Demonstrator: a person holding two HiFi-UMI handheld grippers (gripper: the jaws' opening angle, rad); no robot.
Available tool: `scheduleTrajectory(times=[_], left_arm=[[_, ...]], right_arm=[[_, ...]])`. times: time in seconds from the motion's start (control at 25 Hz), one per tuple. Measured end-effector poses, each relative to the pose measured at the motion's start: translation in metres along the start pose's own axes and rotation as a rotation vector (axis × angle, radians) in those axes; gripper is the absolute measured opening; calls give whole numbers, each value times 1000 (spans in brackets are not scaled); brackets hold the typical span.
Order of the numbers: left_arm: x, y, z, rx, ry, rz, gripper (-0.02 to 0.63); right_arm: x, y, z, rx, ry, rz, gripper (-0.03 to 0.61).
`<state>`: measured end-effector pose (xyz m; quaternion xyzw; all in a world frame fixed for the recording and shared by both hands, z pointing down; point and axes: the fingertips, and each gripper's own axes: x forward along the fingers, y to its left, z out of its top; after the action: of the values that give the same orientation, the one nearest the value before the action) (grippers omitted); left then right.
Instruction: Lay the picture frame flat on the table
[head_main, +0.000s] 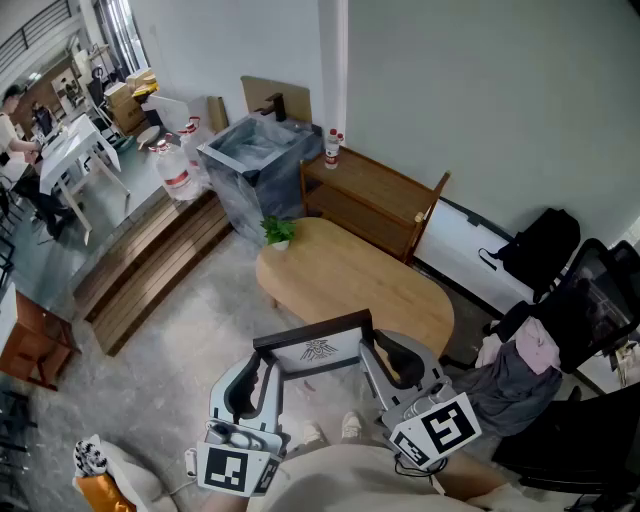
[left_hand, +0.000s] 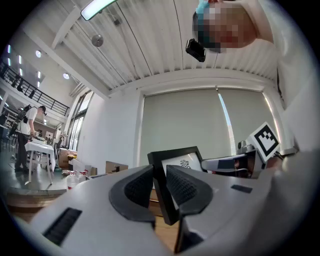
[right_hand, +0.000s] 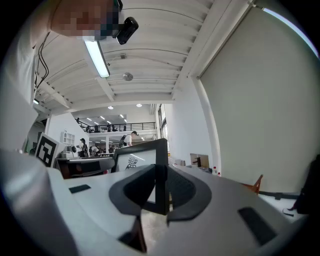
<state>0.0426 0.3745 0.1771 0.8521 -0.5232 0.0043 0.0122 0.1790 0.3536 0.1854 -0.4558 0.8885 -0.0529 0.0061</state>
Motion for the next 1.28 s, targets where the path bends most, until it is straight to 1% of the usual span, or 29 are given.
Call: scheduleTrajectory(times=[0.16, 0.36, 0.6, 0.84, 1.04, 1.16, 1.28], left_arm=[[4, 0, -4, -5, -23, 8, 78], [9, -3, -14, -1, 2, 33, 78], [5, -6, -20, -3, -24, 65, 78], [5, -9, -25, 0, 8, 120, 78], [12, 9, -29, -1, 18, 156, 78], [20, 20, -32, -11, 3, 162, 78], [28, 34, -41, -18, 13, 163, 78]], right_arm=[[3, -4, -7, -3, 3, 13, 57], [5, -12, -13, -3, 12, 34, 57], [7, -12, -20, -15, 13, 72, 57], [13, -18, -24, 0, 23, 117, 57], [35, -18, -27, 2, 31, 153, 57], [51, -19, -33, 5, 40, 160, 57], [67, -22, -39, 3, 48, 157, 57]])
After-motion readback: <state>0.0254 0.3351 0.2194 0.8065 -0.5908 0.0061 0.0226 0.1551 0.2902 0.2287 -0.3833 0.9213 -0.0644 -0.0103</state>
